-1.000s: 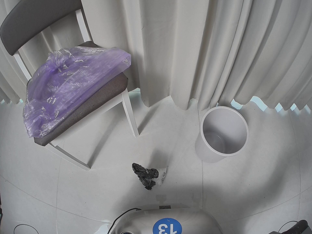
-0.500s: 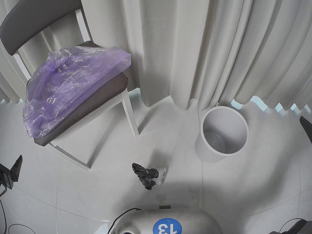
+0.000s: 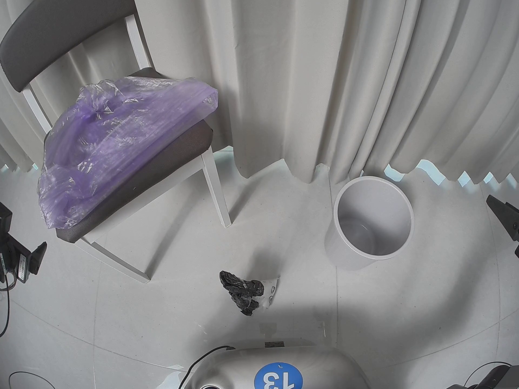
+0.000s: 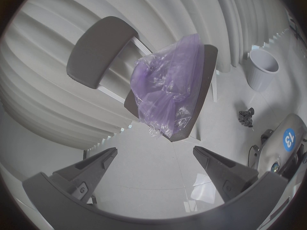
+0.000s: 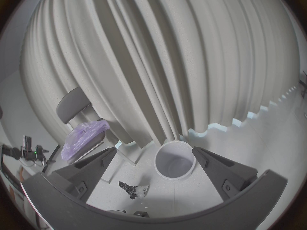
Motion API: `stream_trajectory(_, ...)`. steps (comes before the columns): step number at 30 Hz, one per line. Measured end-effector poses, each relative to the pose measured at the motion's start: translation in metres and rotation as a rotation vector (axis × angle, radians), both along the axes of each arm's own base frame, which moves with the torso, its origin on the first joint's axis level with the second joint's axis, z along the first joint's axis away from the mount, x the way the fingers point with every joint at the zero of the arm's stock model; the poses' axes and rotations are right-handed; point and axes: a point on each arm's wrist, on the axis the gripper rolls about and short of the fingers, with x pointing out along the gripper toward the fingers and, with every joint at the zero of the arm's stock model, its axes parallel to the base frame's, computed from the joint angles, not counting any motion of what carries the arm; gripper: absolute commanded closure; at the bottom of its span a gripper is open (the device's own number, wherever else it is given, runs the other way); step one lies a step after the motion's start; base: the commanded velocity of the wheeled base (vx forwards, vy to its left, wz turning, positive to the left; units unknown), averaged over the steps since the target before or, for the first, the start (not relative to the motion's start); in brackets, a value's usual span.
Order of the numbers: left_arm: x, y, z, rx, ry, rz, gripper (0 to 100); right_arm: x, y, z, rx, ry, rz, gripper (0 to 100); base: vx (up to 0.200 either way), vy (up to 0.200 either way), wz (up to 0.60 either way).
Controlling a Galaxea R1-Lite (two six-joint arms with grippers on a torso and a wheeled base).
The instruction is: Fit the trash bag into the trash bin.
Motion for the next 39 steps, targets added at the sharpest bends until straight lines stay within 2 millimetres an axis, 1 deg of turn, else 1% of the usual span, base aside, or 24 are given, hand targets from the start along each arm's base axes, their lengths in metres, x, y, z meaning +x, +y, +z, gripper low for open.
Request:
stream_trajectory(3,0.010,0.002,-0.002,0.006,0.024,-0.002,0,-0.002,-0.001,-0.007,0.043,0.024,-0.036,0,0.000,0.000,0.00)
stream_trajectory(7,0.028,0.004,0.000,0.011,-0.010,-0.005,0,-0.009,-0.003,-0.011,0.087,0.022,-0.058,0,0.000,0.000,0.00)
stream_trajectory(9,0.039,0.005,0.000,0.011,-0.033,-0.008,0,-0.012,-0.004,-0.011,0.099,0.009,-0.062,0,0.000,0.000,0.00)
stream_trajectory(10,0.048,0.006,-0.001,0.011,-0.047,-0.008,0,-0.016,-0.005,-0.010,0.108,-0.004,-0.065,0,0.000,0.000,0.00)
stream_trajectory(18,0.085,0.009,-0.014,0.007,-0.059,-0.008,0,-0.030,-0.009,-0.007,0.130,-0.062,-0.061,0,0.000,0.000,0.00)
stream_trajectory(23,0.101,0.011,-0.016,0.005,-0.112,-0.004,0,-0.033,-0.009,-0.008,0.134,-0.073,-0.055,0,0.000,0.000,0.00)
stream_trajectory(26,0.106,0.013,-0.014,0.006,-0.165,0.009,0,-0.034,-0.009,-0.009,0.136,-0.075,-0.048,0,0.000,0.000,0.00)
stream_trajectory(28,0.105,0.015,-0.013,0.007,-0.174,0.018,0,-0.034,-0.009,-0.009,0.136,-0.074,-0.043,0,0.000,0.000,0.00)
stream_trajectory(31,0.100,0.018,-0.011,0.010,-0.205,0.038,0,-0.035,-0.009,-0.009,0.136,-0.077,-0.036,0,0.000,0.000,0.00)
stream_trajectory(35,0.090,0.020,-0.003,0.022,-0.299,0.053,0,-0.035,-0.009,-0.010,0.137,-0.078,-0.032,0,0.000,0.000,0.00)
stream_trajectory(39,0.084,0.019,-0.002,0.027,-0.330,0.059,0,-0.035,-0.009,-0.011,0.136,-0.072,-0.028,0,0.000,0.000,0.00)
